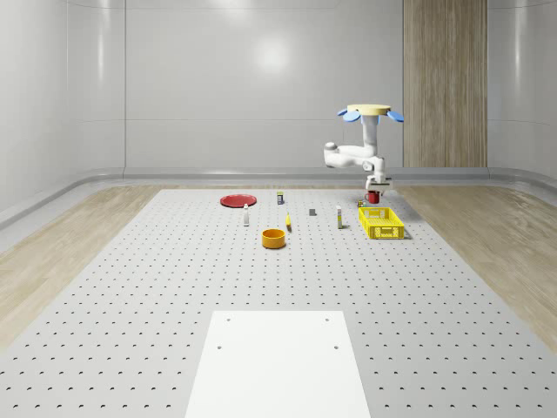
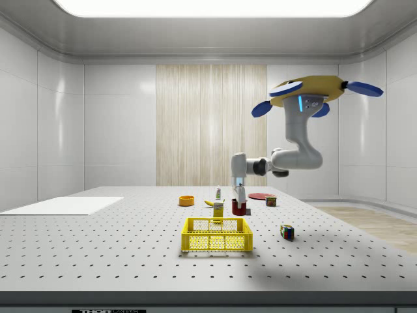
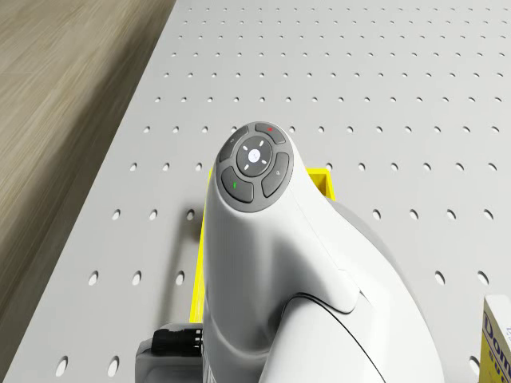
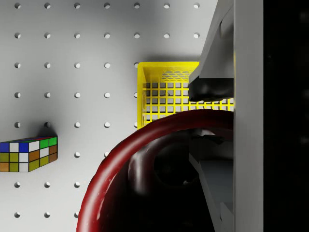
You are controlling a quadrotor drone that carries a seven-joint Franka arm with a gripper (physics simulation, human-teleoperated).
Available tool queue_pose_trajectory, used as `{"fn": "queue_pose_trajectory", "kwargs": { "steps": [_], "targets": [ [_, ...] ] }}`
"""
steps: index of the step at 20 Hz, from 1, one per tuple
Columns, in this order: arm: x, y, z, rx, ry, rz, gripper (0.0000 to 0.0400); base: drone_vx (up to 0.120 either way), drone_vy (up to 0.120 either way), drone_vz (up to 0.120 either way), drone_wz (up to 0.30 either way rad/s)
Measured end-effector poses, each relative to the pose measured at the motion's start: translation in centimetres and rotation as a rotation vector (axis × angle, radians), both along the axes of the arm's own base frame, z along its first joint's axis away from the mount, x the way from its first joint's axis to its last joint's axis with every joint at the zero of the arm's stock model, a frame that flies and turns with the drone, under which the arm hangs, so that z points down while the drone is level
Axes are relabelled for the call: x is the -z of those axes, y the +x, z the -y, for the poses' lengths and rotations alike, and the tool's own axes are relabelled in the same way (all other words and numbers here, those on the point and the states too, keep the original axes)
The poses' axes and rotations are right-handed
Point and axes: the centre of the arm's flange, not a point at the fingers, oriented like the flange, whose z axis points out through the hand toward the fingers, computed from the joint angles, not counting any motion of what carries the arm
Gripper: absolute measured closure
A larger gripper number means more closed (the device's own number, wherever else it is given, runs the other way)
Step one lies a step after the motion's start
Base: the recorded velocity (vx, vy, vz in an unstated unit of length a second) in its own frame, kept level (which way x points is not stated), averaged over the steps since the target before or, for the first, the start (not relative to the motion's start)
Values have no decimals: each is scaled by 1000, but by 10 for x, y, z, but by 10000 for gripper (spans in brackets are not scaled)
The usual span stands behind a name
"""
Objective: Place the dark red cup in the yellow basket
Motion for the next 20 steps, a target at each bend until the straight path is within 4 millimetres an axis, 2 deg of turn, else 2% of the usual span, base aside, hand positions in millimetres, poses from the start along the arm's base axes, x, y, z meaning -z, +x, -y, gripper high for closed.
{"fn": "queue_pose_trajectory", "kwargs": {
  "steps": [3,7,10,12,20],
  "targets": [
    [0,0,0,0,0,0,300,120,0,-80,0],
    [0,0,0,0,0,0,300,120,0,-10,0],
    [0,0,0,0,0,0,300,120,0,-107,0],
    [0,0,0,0,0,0,300,120,0,0,0],
    [0,0,0,0,0,0,300,120,0,-115,0]
  ]
}}
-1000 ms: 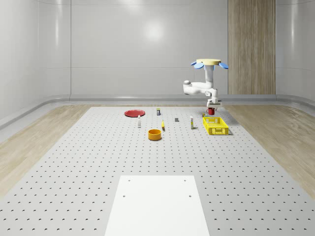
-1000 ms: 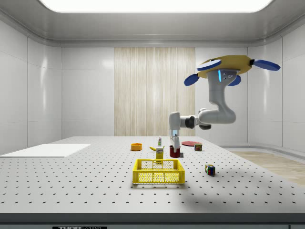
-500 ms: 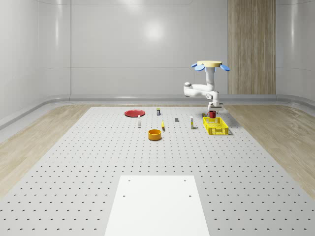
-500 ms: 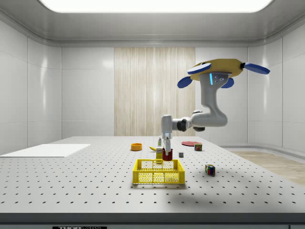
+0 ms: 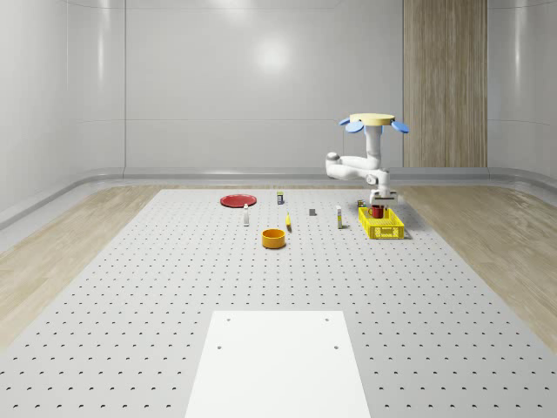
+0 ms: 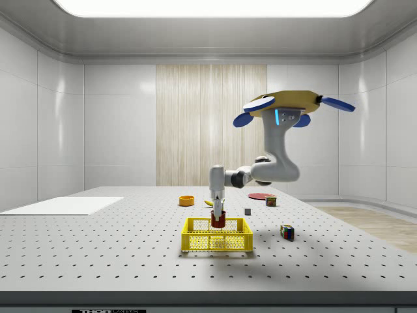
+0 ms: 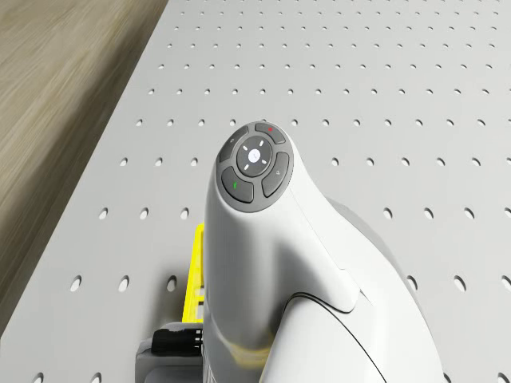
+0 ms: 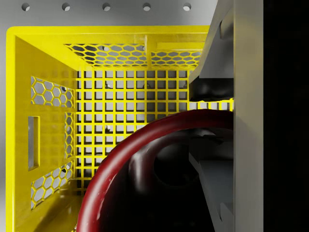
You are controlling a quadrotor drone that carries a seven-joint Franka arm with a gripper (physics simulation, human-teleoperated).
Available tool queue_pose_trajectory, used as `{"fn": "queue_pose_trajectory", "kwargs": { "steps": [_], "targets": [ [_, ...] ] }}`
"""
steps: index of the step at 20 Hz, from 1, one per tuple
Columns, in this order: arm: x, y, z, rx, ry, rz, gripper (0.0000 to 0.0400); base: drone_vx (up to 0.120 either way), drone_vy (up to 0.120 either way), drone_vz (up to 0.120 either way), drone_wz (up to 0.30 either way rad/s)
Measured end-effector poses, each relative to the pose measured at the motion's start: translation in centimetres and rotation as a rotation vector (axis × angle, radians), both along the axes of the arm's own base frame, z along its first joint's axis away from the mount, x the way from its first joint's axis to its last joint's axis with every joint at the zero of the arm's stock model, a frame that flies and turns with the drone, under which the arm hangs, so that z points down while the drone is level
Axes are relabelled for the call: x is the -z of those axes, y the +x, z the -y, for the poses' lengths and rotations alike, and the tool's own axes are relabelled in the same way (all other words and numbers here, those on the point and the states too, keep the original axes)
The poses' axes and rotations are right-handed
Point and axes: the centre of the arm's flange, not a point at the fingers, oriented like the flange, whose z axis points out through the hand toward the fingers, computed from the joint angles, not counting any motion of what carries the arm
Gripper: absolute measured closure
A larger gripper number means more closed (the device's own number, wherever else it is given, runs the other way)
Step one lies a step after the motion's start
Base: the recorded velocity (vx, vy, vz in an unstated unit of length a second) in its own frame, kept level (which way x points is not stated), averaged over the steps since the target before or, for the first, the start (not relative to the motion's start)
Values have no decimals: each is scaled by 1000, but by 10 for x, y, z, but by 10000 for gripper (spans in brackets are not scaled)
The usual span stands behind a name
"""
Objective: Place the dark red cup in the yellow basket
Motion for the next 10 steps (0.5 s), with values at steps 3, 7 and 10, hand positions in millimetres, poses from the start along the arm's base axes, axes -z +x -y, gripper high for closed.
{"fn": "queue_pose_trajectory", "kwargs": {
  "steps": [3,7,10],
  "targets": [
    [0,0,0,0,0,0,300,120,0,-80,0],
    [-1,0,0,0,0,0,300,60,0,0,0],
    [-8,0,0,0,0,0,300,0,0,0,0]
  ]
}}
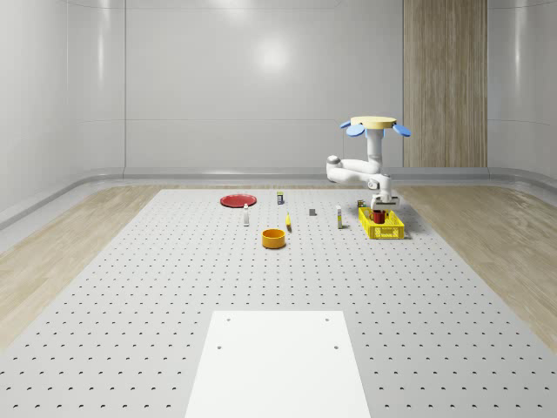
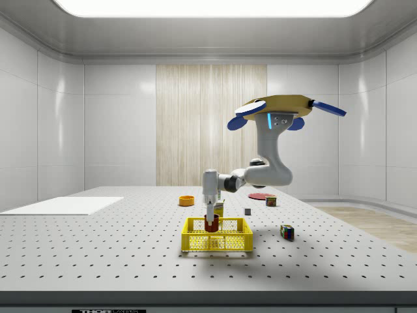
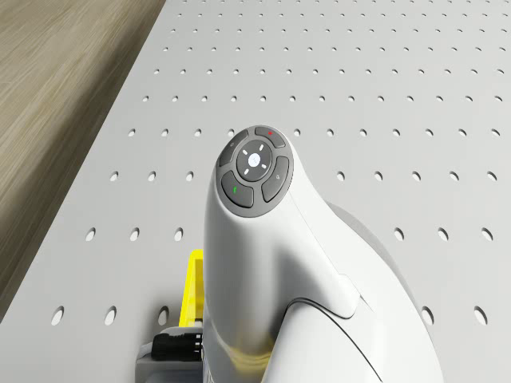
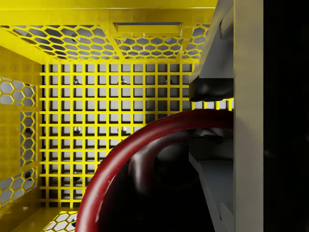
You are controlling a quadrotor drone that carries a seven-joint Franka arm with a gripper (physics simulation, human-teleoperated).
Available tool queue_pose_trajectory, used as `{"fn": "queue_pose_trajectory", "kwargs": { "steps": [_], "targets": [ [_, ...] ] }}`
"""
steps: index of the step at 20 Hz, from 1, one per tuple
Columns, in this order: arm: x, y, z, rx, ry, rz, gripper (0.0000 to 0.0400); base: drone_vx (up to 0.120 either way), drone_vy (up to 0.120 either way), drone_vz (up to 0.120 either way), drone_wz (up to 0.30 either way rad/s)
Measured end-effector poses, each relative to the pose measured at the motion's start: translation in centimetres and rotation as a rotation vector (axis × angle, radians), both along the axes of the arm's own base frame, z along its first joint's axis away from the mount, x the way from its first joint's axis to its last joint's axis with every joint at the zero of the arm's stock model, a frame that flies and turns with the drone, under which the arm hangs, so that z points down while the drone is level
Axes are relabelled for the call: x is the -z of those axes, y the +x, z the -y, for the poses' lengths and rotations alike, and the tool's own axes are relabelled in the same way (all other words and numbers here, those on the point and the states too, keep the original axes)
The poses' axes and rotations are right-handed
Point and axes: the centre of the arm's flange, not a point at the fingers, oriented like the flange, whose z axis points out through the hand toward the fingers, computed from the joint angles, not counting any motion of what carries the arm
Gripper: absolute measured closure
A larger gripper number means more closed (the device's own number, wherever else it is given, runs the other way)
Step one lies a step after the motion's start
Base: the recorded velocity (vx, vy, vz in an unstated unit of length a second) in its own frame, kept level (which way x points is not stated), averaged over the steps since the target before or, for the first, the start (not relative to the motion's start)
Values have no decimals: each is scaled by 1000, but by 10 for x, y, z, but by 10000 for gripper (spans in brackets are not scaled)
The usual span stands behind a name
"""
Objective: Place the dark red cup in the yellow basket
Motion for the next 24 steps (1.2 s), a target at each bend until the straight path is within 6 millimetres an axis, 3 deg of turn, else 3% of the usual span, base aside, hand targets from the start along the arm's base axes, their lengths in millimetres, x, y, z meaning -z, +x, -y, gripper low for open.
{"fn": "queue_pose_trajectory", "kwargs": {
  "steps": [10,11,12,14,16,19,24],
  "targets": [
    [-18,0,19,-12,-1,0,299,0,0,0,0],
    [-20,0,20,-10,-1,0,276,0,0,0,0],
    [-21,0,21,-8,-1,0,215,0,0,0,0],
    [-22,0,23,-6,0,0,130,0,0,0,0],
    [-19,0,24,-4,0,0,79,0,0,0,0],
    [-12,0,25,-2,0,0,37,0,0,0,0],
    [-6,0,26,-1,0,0,12,0,0,0,0]
  ]
}}
